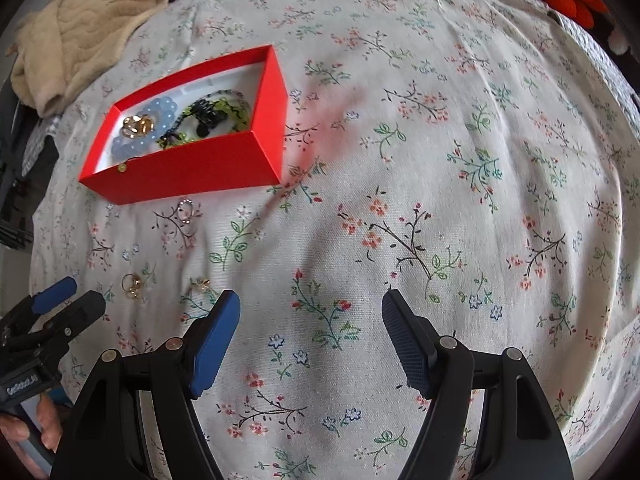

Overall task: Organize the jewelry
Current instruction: 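Move both open tools back toward the remaining small gold jewelry, then grasp a small gold earring with the left tool while the right tool grasps a silver ring, then carry the earring and silver ring into the red box and release both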

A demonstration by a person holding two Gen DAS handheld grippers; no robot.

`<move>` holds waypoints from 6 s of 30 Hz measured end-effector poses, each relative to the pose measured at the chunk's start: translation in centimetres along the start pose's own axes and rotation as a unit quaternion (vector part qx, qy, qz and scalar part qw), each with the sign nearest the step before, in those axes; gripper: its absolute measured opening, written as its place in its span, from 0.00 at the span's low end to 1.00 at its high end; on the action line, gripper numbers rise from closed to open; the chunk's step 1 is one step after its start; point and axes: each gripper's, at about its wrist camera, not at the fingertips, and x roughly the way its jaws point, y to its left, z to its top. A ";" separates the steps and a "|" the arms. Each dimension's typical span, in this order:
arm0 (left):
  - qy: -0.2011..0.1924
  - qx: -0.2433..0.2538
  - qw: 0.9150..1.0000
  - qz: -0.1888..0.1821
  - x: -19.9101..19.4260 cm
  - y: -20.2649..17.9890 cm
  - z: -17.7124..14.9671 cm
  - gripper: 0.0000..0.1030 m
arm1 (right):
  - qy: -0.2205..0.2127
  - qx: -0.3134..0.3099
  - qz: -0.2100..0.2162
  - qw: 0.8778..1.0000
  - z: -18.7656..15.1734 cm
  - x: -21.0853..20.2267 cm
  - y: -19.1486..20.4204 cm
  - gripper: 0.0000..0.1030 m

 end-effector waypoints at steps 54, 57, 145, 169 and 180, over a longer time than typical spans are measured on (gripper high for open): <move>0.030 0.030 0.999 0.025 4.0 -2.3 1.4 0.07 | 0.021 -0.004 -0.003 1.000 0.5 1.4 1.9 0.74; 0.028 0.031 0.999 0.025 3.9 -2.6 1.6 0.06 | 0.021 -0.004 -0.002 1.000 0.6 1.4 1.9 0.74; 0.001 -0.008 1.000 0.010 -0.3 1.9 1.6 0.08 | -0.006 -0.036 0.046 0.998 4.1 2.4 8.4 0.15; -0.060 -0.020 0.997 -0.034 -2.3 -0.8 7.0 0.08 | -0.068 0.013 0.093 0.993 6.4 -3.3 4.8 0.15; -0.051 -0.025 0.998 -0.023 0.6 -1.1 9.3 0.09 | -0.061 0.022 0.079 0.995 8.8 -1.3 4.7 0.15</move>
